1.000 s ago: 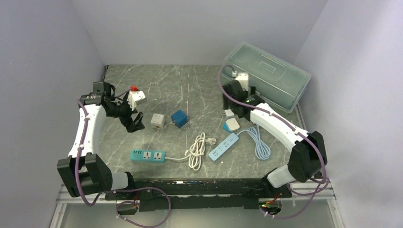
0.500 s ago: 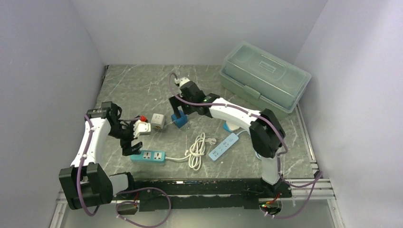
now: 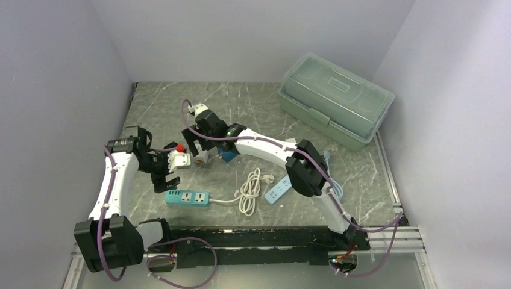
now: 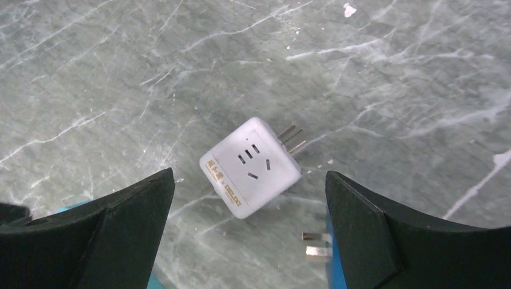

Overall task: Insert the plug
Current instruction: Pick up the plug from the center of the board.

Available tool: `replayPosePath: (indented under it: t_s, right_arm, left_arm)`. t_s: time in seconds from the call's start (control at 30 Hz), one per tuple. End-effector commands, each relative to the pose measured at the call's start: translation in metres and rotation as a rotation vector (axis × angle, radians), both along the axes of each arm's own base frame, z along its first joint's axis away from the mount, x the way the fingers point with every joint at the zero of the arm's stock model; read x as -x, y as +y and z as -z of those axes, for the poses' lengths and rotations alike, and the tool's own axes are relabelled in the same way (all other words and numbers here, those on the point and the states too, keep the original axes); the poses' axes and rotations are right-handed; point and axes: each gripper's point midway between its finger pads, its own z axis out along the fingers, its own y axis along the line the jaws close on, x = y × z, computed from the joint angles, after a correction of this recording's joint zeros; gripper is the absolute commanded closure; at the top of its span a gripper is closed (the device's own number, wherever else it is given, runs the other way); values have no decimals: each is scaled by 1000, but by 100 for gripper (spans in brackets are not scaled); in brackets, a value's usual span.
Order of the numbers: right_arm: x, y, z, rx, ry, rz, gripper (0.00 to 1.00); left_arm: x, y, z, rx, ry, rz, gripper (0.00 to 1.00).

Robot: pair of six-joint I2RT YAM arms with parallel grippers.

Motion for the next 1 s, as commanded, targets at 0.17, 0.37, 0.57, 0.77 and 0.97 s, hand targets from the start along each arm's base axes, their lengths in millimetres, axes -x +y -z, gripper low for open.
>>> replayPosePath:
  t_s: [0.17, 0.37, 0.57, 0.77, 0.97]
  right_arm:
    - [-12, 20, 28, -8, 16, 43, 0]
    - [-8, 21, 51, 41, 26, 47, 3]
    - [-4, 7, 57, 78, -2, 48, 25]
    - [-3, -14, 37, 83, -67, 28, 48]
    - [-1, -30, 0, -13, -68, -19, 49]
  left_arm:
    - [0, 1, -5, -11, -52, 11, 0]
    - [22, -2, 7, -25, -43, 114, 0]
    - [40, -3, 31, -36, 17, 180, 0]
    - [44, 7, 76, -164, -17, 232, 0]
    - [23, 0, 88, -216, -44, 189, 12]
